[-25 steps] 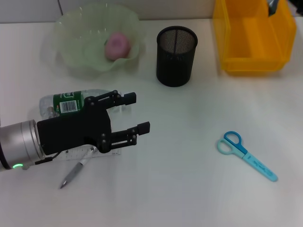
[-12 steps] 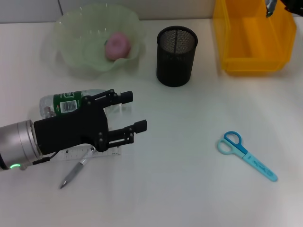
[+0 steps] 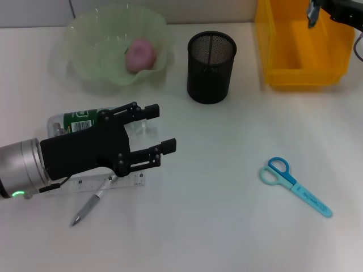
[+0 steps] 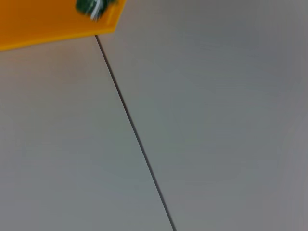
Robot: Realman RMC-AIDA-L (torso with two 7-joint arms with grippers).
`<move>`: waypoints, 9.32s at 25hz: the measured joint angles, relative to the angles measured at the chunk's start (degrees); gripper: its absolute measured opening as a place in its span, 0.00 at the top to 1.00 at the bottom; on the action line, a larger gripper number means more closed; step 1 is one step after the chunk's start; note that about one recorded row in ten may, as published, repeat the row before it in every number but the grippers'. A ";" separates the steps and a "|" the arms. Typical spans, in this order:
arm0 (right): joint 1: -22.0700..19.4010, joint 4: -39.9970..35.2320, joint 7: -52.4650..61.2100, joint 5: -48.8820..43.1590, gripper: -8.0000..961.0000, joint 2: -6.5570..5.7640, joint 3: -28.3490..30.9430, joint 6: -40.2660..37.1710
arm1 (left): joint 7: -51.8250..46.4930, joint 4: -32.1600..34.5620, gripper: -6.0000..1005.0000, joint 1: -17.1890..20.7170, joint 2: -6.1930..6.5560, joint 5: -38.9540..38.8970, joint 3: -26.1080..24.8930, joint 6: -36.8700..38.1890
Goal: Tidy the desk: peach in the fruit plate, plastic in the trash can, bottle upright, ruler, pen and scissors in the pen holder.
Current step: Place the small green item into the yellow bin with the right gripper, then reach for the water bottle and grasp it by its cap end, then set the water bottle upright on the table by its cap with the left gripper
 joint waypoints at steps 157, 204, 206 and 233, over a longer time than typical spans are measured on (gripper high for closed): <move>-6.10 12.66 -4.59 10.29 0.51 0.16 0.77 -20.61 | -76.84 43.03 0.58 -20.00 -0.58 72.34 35.65 -21.68; -5.15 12.66 -4.35 10.37 0.51 0.16 0.47 -21.05 | -71.76 58.88 0.58 -6.94 -0.33 57.13 22.95 -21.82; -5.15 12.66 -4.35 10.37 0.51 0.16 0.41 -21.05 | -69.96 58.57 0.58 -5.05 -0.35 54.47 21.57 -24.07; -4.56 13.20 -4.54 10.36 0.51 0.16 0.56 -20.58 | -63.52 53.36 0.72 0.42 -0.25 41.87 16.42 -29.64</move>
